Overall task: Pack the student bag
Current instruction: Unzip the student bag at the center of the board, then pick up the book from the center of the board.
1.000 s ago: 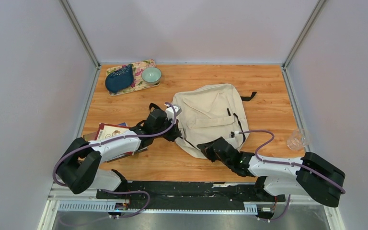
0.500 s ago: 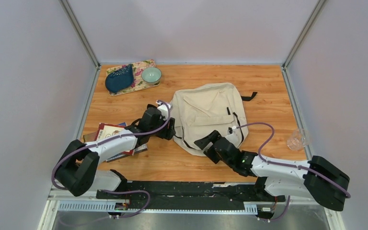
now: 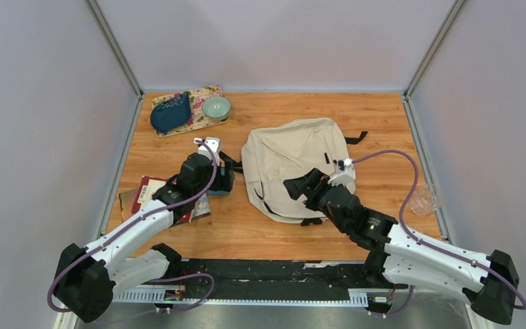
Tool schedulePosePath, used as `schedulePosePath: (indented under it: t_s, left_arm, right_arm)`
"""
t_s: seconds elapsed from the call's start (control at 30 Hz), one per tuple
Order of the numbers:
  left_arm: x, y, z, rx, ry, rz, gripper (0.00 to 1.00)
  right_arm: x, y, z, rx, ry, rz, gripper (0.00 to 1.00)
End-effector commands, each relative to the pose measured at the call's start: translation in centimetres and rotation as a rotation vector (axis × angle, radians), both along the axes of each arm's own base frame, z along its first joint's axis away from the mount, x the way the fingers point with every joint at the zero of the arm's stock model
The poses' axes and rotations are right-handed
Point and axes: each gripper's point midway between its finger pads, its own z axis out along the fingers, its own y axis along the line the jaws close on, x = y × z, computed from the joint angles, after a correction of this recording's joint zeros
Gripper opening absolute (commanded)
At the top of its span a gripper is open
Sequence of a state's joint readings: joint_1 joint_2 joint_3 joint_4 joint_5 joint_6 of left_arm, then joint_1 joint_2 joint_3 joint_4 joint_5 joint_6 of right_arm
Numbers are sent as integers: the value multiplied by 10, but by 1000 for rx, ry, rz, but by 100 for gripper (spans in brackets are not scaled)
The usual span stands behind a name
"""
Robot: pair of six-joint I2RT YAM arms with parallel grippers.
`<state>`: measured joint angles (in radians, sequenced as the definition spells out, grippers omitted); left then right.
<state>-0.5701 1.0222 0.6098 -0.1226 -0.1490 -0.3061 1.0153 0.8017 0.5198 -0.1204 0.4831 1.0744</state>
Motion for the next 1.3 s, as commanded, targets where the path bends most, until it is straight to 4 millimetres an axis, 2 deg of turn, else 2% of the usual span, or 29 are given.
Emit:
schedulePosePath:
  t_s: [0.0, 0.07, 0.1, 0.13, 0.17, 0.2, 0.23, 0.27, 0.3, 0.33, 0.37, 0.4, 0.43, 0.47, 0.5, 0.53, 0.57, 0.63, 0.67, 0.7, 0.8, 0.9, 1.07, 1.27]
  left_arm:
    - [5, 40, 10, 15, 4, 160, 83]
    - [6, 60, 10, -9, 8, 234, 83]
    - [5, 65, 9, -30, 12, 248, 83]
    - [3, 71, 10, -55, 4, 273, 83]
    - [6, 83, 11, -73, -8, 314, 83]
    - [5, 86, 11, -95, -9, 314, 84]
    - [5, 89, 12, -123, -8, 325, 83]
    - [7, 102, 12, -145, 2, 365, 84]
    - [7, 101, 13, -173, 15, 352, 84]
    - [9, 105, 16, -192, 18, 370, 84]
    - [10, 115, 15, -200, 26, 410, 83]
    - [11, 119, 16, -208, 25, 428, 84]
    - [10, 122, 16, -219, 28, 445, 84]
    - [9, 126, 15, -220, 31, 461, 84]
    - [7, 127, 13, -220, 43, 469, 84]
    - [4, 129, 11, -219, 54, 486, 84]
    - [-3, 132, 3, -206, 89, 502, 84]
    - [-12, 137, -1, -191, 97, 530, 84]
    - [-18, 139, -6, -178, 108, 537, 84]
    - [-23, 145, -10, -156, 107, 559, 84]
    - [-33, 150, -7, -155, 62, 572, 84]
    - [-38, 154, -10, -140, 58, 586, 84]
    - [-44, 173, -16, -47, 68, 659, 84]
    - [-39, 189, -4, 26, 57, 703, 85]
  right_arm:
    - [17, 1, 37, -45, -116, -23, 94]
    - [24, 12, 39, -88, -123, 0, 96]
    - [27, 18, 42, -92, -119, 24, 96]
    - [33, 27, 60, -78, -137, 41, 96]
    - [40, 37, 51, -124, -124, 71, 96]
    - [46, 45, 48, -128, -95, 125, 96]
    - [54, 55, 72, -91, -111, 147, 96]
    - [60, 61, 74, -93, -100, 174, 96]
    - [70, 73, 62, -99, -56, 234, 96]
    - [75, 80, 64, -94, -43, 268, 96]
    - [88, 89, 90, -62, -69, 283, 96]
    - [96, 98, 77, -60, -16, 347, 96]
    - [103, 105, 78, -48, -4, 366, 96]
    - [115, 112, 103, -15, -40, 379, 96]
    - [120, 115, 104, -4, -24, 411, 95]
    - [132, 123, 88, -17, 21, 419, 95]
    - [139, 127, 97, -2, 23, 424, 95]
    - [141, 136, 71, 21, 131, 469, 91]
    - [139, 139, 65, 37, 152, 483, 90]
    - [131, 146, 52, 76, 148, 523, 89]
    - [120, 155, 39, 185, 149, 566, 90]
    - [111, 163, 39, 199, 129, 592, 91]
    - [90, 185, 29, 84, 104, 674, 92]
    - [84, 202, 27, 68, 106, 697, 92]
